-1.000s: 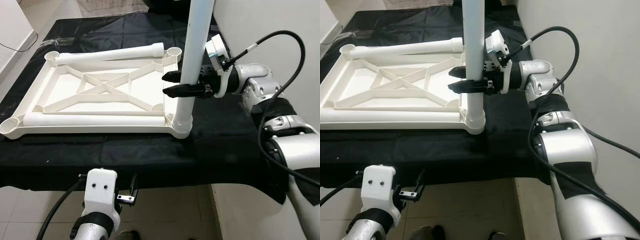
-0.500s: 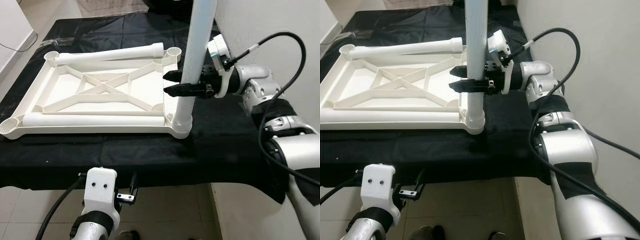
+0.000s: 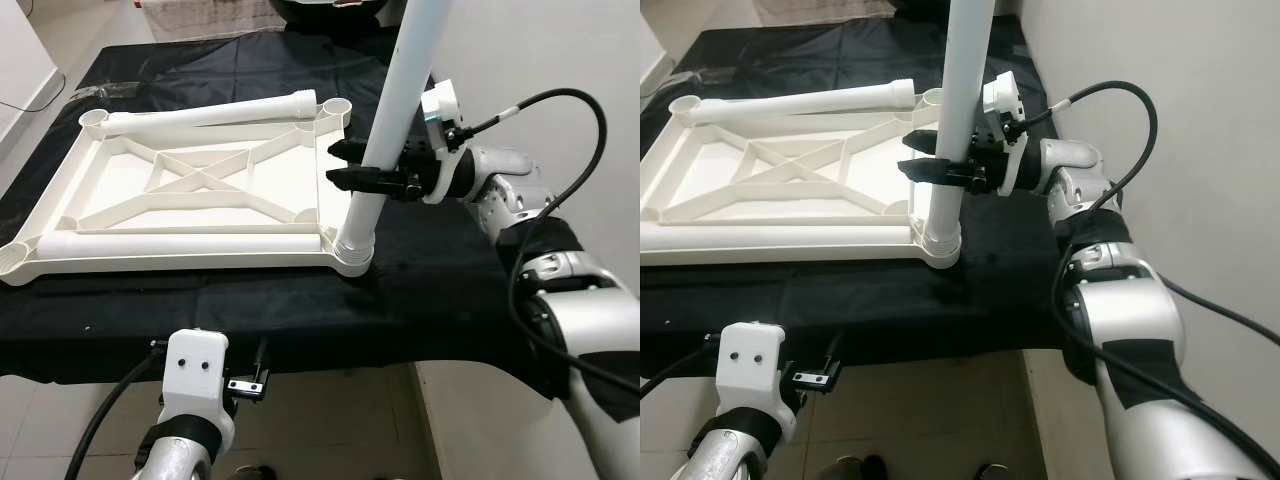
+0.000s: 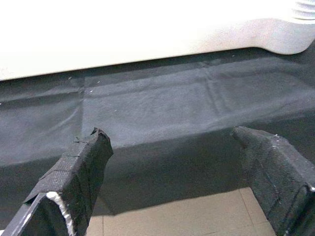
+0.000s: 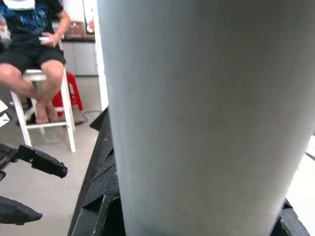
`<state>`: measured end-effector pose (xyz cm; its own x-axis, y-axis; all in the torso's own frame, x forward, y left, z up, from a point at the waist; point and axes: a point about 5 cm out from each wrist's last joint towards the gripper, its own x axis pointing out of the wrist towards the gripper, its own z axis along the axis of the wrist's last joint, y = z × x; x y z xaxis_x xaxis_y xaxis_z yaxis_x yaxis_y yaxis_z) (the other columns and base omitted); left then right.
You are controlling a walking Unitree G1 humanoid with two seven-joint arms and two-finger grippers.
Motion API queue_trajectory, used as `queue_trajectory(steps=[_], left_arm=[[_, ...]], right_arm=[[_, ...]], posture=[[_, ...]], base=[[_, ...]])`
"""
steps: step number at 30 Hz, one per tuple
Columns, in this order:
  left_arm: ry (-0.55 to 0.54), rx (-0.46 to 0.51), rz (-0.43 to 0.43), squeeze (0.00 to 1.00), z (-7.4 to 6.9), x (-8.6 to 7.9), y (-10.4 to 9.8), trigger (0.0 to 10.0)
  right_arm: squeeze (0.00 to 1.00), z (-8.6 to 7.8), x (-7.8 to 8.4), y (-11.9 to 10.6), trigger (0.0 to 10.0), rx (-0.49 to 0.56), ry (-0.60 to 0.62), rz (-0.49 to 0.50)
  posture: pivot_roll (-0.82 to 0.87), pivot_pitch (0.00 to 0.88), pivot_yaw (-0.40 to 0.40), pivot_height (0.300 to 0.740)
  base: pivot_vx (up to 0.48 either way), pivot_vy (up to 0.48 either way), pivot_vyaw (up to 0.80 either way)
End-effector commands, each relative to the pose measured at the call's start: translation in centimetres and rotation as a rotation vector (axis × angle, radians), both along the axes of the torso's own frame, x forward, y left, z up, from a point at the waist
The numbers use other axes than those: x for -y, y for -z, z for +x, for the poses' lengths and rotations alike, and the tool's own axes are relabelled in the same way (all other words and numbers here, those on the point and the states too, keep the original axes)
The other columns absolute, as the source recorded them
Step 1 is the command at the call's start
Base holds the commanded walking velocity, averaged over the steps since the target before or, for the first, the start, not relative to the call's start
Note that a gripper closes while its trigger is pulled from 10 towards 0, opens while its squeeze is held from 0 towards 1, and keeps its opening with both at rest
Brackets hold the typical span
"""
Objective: Building children table
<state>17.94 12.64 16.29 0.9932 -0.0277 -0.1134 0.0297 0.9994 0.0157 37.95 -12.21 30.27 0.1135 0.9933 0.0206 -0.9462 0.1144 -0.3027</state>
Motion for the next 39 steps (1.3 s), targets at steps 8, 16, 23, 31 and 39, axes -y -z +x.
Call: queue_trajectory(steps=[8, 16, 23, 31, 39], left_arm=[[-0.005, -0.022, 0.009, 0.00, -0.1, -0.2, 0.6, 10.0], [-0.016, -0.016, 0.015, 0.00, 0.2, -0.6, 0.6, 10.0], [-0.020, -0.011, 0.021, 0.00, 0.3, -0.8, 0.6, 10.0], [-0.030, -0.002, 0.035, 0.00, 0.7, -1.4, 0.6, 10.0], [-0.037, 0.001, 0.039, 0.00, 0.8, -1.6, 0.6, 10.0]], right_arm=[[0.00, 0.9, -2.2, 3.3, 10.0, -0.139, 0.145, -0.081], [0.00, 1.8, -3.4, 2.8, 10.0, -0.187, 0.341, 0.047], [0.00, 1.9, -3.3, 3.2, 10.0, -0.190, 0.476, 0.120], [0.00, 0.4, -5.2, 4.0, 10.0, -0.169, 0.576, 0.183], [0.00, -0.1, -6.4, 4.2, 10.0, -0.110, 0.759, 0.174]], posture=[[0.12, 0.249, 0.021, 0.740], [0.11, 0.248, 0.013, 0.740], [0.11, 0.248, 0.013, 0.740], [0.10, 0.245, 0.017, 0.740], [0.10, 0.245, 0.015, 0.740]], base=[[0.000, 0.000, 0.00], [0.000, 0.000, 0.00], [0.000, 0.000, 0.00], [0.000, 0.000, 0.00], [0.000, 0.000, 0.00]])
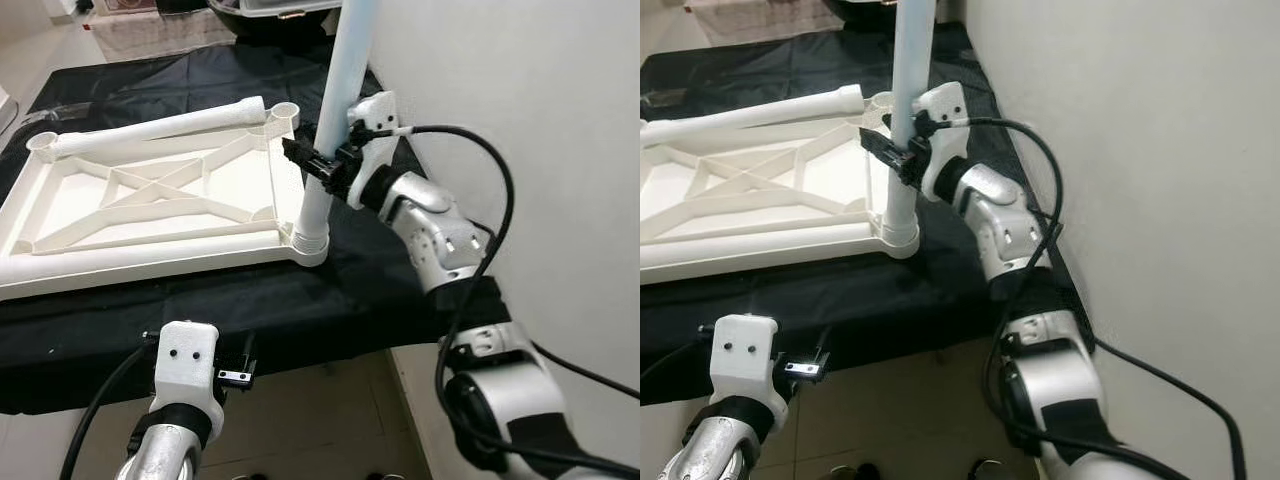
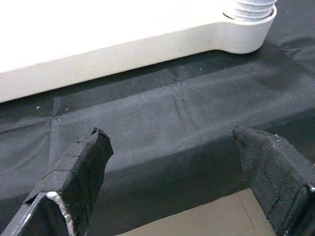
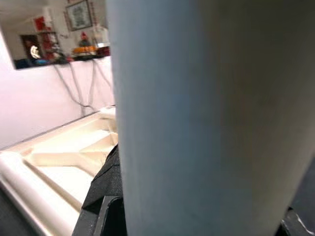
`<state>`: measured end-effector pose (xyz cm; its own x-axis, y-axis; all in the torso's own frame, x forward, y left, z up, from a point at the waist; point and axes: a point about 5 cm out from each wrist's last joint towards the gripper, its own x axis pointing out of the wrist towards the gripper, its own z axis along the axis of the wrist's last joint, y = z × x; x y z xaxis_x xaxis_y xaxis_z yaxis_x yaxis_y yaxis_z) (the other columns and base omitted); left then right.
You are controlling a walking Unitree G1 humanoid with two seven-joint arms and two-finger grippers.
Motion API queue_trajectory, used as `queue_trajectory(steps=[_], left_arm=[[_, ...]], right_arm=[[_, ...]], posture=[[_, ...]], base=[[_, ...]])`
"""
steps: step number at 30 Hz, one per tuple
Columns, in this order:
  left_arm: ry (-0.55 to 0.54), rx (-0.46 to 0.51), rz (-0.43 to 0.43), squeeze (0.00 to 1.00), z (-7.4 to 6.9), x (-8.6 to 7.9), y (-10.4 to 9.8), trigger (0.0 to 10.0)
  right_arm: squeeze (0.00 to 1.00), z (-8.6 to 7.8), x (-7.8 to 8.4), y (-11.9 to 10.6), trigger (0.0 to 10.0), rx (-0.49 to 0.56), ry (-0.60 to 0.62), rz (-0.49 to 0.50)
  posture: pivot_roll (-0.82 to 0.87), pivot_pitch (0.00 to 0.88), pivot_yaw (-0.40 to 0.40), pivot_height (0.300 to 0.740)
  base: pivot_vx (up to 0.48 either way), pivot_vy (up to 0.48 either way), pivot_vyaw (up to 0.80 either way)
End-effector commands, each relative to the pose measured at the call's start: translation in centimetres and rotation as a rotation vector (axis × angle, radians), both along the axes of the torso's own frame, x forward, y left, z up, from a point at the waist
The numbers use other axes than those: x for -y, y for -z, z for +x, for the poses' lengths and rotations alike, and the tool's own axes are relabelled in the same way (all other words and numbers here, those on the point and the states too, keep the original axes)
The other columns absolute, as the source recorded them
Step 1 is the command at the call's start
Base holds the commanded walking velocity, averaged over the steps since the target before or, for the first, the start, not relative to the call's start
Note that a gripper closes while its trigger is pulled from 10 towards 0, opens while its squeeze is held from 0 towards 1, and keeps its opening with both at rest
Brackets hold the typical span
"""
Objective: Building children table
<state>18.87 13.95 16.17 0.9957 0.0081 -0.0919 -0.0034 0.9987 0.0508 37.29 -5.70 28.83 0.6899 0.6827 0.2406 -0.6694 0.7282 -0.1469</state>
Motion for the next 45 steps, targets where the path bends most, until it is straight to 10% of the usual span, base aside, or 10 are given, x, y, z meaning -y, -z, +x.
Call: queue_trajectory(steps=[1, 12, 36, 45], left_arm=[[-0.005, -0.021, 0.004, 0.00, -0.1, -0.3, 0.5, 10.0], [-0.011, -0.016, 0.007, 0.00, 0.1, -0.4, 0.5, 10.0], [-0.044, 0.002, 0.025, 0.00, 0.5, -1.2, 0.6, 10.0], [-0.041, 0.009, 0.020, 0.00, 0.5, -1.0, 0.5, 10.0]], right_arm=[[0.00, 0.6, 0.1, 2.8, 10.0, -0.106, 0.094, -0.068], [0.00, 0.3, -2.6, 0.8, 10.0, -0.019, 0.243, -0.101], [0.00, 0.1, -2.9, 2.9, 10.0, -0.125, 0.954, 0.065], [0.00, -1.8, -6.7, 3.3, 10.0, -0.258, 1.062, 0.160]], posture=[[0.10, 0.245, 0.015, 0.740], [0.10, 0.244, 0.009, 0.740], [0.10, 0.222, -0.009, 0.740], [0.10, 0.205, -0.018, 0.740]], base=[[0.000, 0.000, 0.00], [0.000, 0.000, 0.00], [0.000, 0.000, 0.00], [0.000, 0.000, 0.00]])
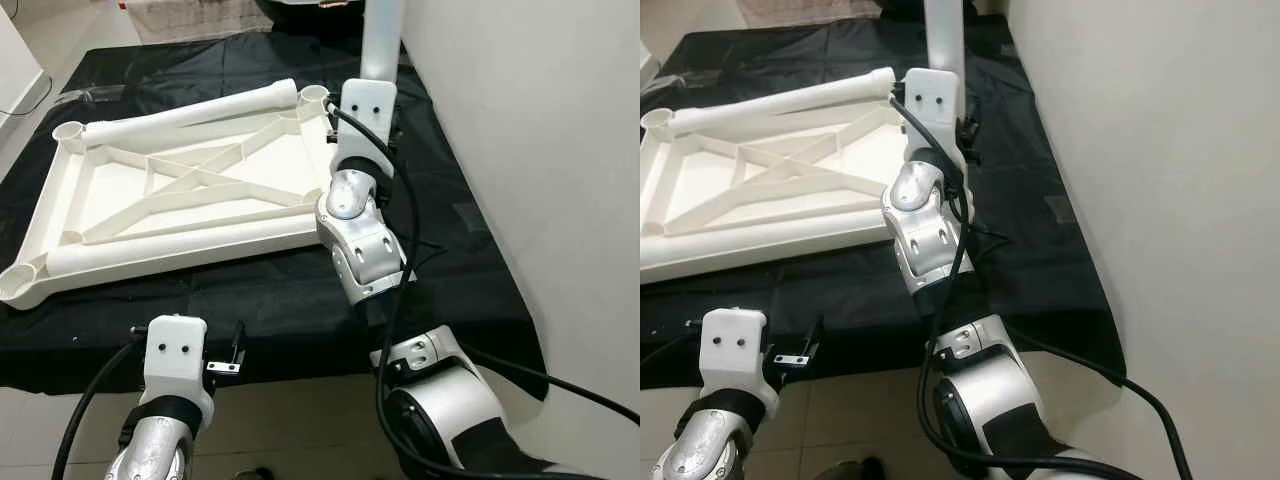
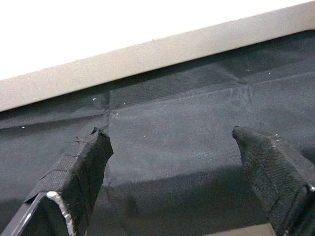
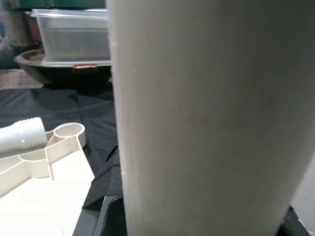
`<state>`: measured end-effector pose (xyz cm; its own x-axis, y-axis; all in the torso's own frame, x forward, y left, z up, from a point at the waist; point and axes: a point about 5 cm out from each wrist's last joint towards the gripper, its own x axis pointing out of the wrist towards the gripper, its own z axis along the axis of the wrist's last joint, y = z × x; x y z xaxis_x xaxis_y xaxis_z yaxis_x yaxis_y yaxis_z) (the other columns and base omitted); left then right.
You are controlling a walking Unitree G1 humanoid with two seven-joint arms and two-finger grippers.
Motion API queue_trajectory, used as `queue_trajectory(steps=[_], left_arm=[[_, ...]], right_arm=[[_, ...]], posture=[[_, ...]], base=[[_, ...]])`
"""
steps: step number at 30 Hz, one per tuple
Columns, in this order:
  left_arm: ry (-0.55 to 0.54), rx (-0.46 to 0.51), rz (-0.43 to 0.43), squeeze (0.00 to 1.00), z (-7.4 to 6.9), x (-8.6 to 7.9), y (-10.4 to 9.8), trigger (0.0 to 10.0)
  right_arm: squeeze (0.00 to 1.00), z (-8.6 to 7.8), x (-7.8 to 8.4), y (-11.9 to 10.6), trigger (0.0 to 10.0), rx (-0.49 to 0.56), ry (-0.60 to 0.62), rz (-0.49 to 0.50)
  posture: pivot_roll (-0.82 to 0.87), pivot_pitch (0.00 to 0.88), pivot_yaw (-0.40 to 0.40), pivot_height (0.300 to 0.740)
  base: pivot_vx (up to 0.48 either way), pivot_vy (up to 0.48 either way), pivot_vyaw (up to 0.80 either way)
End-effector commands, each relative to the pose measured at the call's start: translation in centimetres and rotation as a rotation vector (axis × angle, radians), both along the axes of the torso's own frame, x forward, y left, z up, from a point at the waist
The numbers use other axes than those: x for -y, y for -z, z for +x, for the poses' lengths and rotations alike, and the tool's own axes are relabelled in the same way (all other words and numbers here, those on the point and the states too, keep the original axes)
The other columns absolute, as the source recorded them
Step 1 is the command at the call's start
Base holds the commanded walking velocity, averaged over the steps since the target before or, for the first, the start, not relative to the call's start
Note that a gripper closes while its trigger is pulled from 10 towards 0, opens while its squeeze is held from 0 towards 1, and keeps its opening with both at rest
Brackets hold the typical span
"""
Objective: Building children table
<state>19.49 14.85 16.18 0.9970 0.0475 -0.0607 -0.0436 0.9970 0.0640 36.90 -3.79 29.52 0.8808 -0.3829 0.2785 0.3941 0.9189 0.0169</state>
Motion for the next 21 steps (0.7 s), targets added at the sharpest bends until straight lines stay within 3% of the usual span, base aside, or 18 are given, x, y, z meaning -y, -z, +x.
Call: queue_trajectory(steps=[1, 6, 9, 10, 12, 13, 15, 17, 18, 21], left_arm=[[-0.002, -0.022, 0.006, 0.00, -0.1, -0.1, 0.5, 10.0], [0.000, -0.018, 0.007, 0.00, 0.1, 0.0, 0.5, 10.0], [-0.001, -0.018, 0.007, 0.00, 0.2, 0.1, 0.6, 10.0], [0.000, -0.014, 0.006, 0.00, 0.4, 0.1, 0.6, 10.0], [0.000, -0.005, 0.005, 0.00, 0.6, 0.2, 0.4, 10.0], [0.000, -0.002, 0.006, 0.00, 0.6, 0.2, 0.3, 10.0], [0.000, -0.002, 0.006, 0.00, 0.6, 0.2, 0.3, 10.0], [-0.004, 0.014, -0.007, 0.00, 1.1, 0.1, 0.0, 10.0], [-0.004, 0.014, -0.007, 0.00, 1.1, 0.1, 0.0, 10.0], [0.029, 0.037, 0.012, 0.00, 2.0, 0.5, -0.5, 10.0]], right_arm=[[0.00, -1.4, -4.8, 4.0, 10.0, -0.215, -0.097, 0.122], [0.00, -1.3, -5.8, 3.3, 10.0, -0.257, -0.221, 0.250], [0.00, -1.2, -6.0, 3.4, 10.0, -0.276, -0.254, 0.268], [0.00, -1.1, -6.4, 2.8, 10.0, -0.249, -0.398, 0.308], [0.00, -1.3, -6.6, 0.1, 10.0, -0.089, -0.677, 0.366], [0.00, -1.4, -6.5, -0.9, 10.0, -0.029, -0.753, 0.380], [0.00, -1.4, -6.5, -0.9, 10.0, -0.029, -0.753, 0.380], [0.00, -1.2, -5.1, -3.4, 10.0, 0.109, -0.864, 0.368], [0.00, -1.2, -5.1, -3.4, 10.0, 0.109, -0.864, 0.368], [0.00, -1.6, -2.7, -6.0, 10.0, 0.267, -1.043, 0.314]], posture=[[0.10, 0.205, -0.018, 0.740], [0.09, 0.195, -0.017, 0.740], [0.09, 0.195, -0.017, 0.740], [0.09, 0.189, -0.018, 0.740], [0.09, 0.187, -0.019, 0.740], [0.09, 0.187, -0.019, 0.740], [0.09, 0.187, -0.019, 0.740], [0.08, 0.169, -0.018, 0.740], [0.08, 0.169, -0.018, 0.740], [0.07, 0.144, -0.016, 0.740]], base=[[0.000, 0.000, 0.00], [0.000, 0.000, 0.00], [0.000, 0.000, 0.00], [0.000, 0.000, 0.00], [0.000, 0.000, 0.00], [0.000, 0.000, 0.00], [0.000, 0.000, 0.00], [0.000, 0.000, 0.00], [0.000, 0.000, 0.00], [0.000, 0.000, 0.00]])
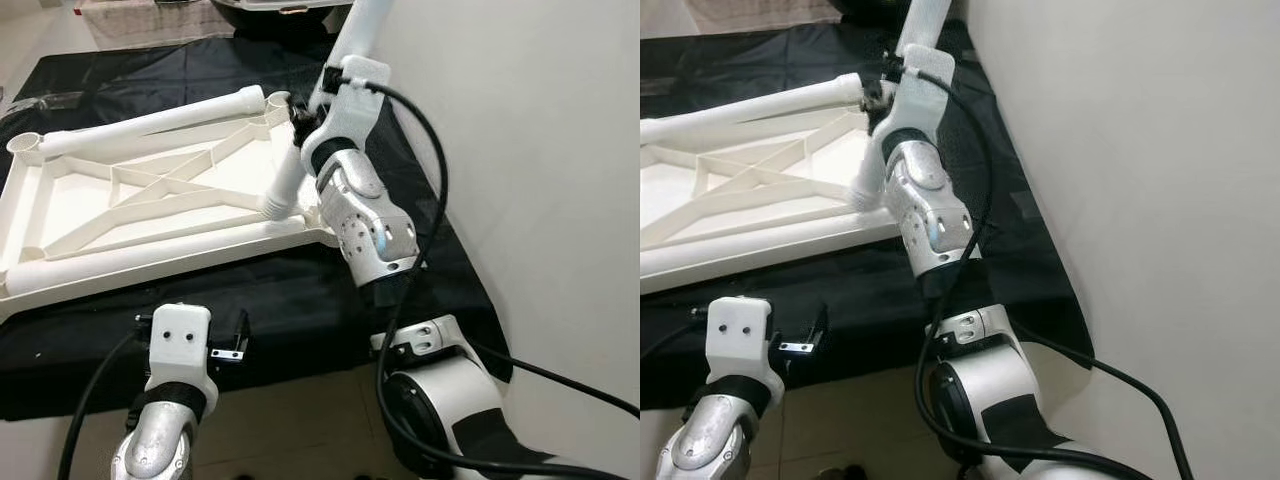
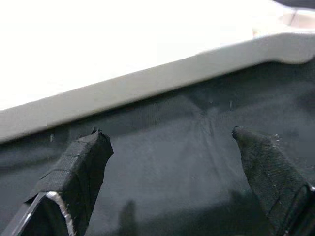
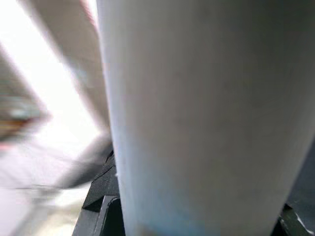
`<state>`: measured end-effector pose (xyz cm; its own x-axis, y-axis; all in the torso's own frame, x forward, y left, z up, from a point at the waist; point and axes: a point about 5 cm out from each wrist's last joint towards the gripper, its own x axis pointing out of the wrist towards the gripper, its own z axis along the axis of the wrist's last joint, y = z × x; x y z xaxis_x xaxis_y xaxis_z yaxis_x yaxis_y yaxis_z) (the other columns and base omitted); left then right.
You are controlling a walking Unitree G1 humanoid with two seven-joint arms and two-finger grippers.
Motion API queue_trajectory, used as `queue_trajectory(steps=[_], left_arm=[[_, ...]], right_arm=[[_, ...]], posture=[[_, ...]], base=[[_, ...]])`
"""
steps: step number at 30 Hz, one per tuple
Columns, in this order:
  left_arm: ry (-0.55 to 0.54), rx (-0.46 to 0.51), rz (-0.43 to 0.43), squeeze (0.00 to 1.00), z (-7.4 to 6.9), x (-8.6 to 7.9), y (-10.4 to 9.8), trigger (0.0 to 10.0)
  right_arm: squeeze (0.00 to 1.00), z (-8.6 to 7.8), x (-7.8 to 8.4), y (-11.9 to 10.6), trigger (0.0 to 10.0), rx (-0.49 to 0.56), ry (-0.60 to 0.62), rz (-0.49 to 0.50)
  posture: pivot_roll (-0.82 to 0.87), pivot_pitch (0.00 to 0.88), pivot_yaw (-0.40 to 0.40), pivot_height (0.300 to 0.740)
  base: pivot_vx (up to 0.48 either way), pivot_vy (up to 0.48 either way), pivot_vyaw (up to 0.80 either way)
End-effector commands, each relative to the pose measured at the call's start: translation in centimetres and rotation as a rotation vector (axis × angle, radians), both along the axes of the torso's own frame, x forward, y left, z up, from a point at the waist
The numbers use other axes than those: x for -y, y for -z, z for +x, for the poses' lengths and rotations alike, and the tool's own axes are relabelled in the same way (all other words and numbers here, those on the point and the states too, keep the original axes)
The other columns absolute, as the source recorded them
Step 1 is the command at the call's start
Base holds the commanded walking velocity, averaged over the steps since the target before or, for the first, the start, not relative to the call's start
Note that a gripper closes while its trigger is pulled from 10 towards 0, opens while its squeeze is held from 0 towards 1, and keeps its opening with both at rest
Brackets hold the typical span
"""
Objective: Building children table
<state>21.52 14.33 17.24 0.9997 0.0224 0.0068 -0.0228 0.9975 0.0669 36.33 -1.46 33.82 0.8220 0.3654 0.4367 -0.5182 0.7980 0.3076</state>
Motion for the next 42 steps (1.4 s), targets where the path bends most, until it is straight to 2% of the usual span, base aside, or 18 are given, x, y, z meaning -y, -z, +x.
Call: queue_trajectory(steps=[1, 3, 4, 6, 7, 9, 10, 11, 12, 15, 18, 35, 42], left_arm=[[0.003, -0.030, 0.007, 0.00, -0.1, 0.0, 0.6, 10.0], [0.012, -0.022, 0.014, 0.00, 0.2, 0.0, 0.4, 10.0], [0.013, -0.008, 0.042, 1.00, 0.5, 0.0, 0.2, 10.0], [0.001, 0.017, 0.151, 1.00, 1.5, -0.2, -0.5, 10.0], [0.001, 0.017, 0.151, 1.00, 1.5, -0.2, -0.5, 10.0], [0.043, 0.053, 0.202, 1.00, 2.7, 0.0, -1.5, 10.0], [0.043, 0.053, 0.202, 1.00, 2.7, 0.0, -1.5, 10.0], [0.079, 0.062, 0.223, 0.66, 3.1, 0.3, -1.8, 10.0], [0.121, 0.061, 0.245, 0.00, 3.6, 0.5, -2.0, 10.0], [0.163, 0.053, 0.272, 0.00, 4.5, 1.0, -1.8, 10.0], [0.173, 0.046, 0.273, 0.00, 4.7, 1.2, -1.5, 10.0], [0.165, 0.027, 0.273, 0.00, 5.2, 1.3, -0.7, 10.0], [0.196, 0.033, 0.275, 0.00, 5.2, 2.1, -0.6, 10.0]], right_arm=[[0.00, -1.1, -0.4, -1.7, 10.0, 0.100, -0.090, 0.032], [0.00, -1.3, -0.1, -1.9, 10.0, 0.126, -0.135, 0.025], [0.00, -1.5, 0.1, -1.6, 10.0, 0.142, -0.181, 0.001], [0.00, -2.2, 0.2, -0.2, 10.0, 0.134, -0.280, -0.043], [0.00, -2.2, 0.2, -0.2, 10.0, 0.134, -0.280, -0.043], [0.00, -3.2, -0.1, 1.4, 10.0, 0.133, -0.392, -0.078], [0.00, -3.2, -0.1, 1.4, 10.0, 0.133, -0.392, -0.078], [0.00, -3.6, -0.3, 2.1, 10.0, 0.130, -0.437, -0.087], [0.00, -4.0, -0.6, 2.9, 10.0, 0.115, -0.478, -0.097], [0.00, -4.6, -1.1, 4.5, 10.0, 0.088, -0.548, -0.113], [0.00, -4.9, -1.3, 5.0, 10.0, 0.076, -0.568, -0.115], [0.00, -7.2, -1.9, 6.0, 10.0, 0.048, -0.681, -0.121], [0.00, -7.6, -2.3, 7.0, 10.0, 0.025, -0.695, -0.151]], posture=[[0.07, 0.144, -0.016, 0.740], [0.07, 0.141, -0.015, 0.740], [0.06, 0.132, -0.012, 0.740], [0.06, 0.119, -0.012, 0.740], [0.06, 0.119, -0.012, 0.740], [0.06, 0.100, -0.009, 0.740], [0.06, 0.100, -0.009, 0.740], [0.06, 0.097, -0.009, 0.740], [0.05, 0.090, -0.006, 0.740], [0.05, 0.078, -0.004, 0.740], [0.05, 0.073, -0.004, 0.740], [0.04, 0.070, -0.005, 0.740], [0.04, 0.070, -0.005, 0.740]], base=[[0.000, 0.000, 0.00], [0.000, 0.000, 0.00], [0.000, 0.000, 0.00], [0.000, 0.000, 0.00], [0.000, 0.000, 0.00], [0.000, 0.000, 0.00], [0.000, 0.000, 0.00], [0.000, 0.000, 0.00], [0.000, 0.000, 0.00], [0.000, 0.000, 0.00], [0.000, 0.000, 0.00], [0.000, 0.000, 0.00], [0.000, 0.000, 0.00]])
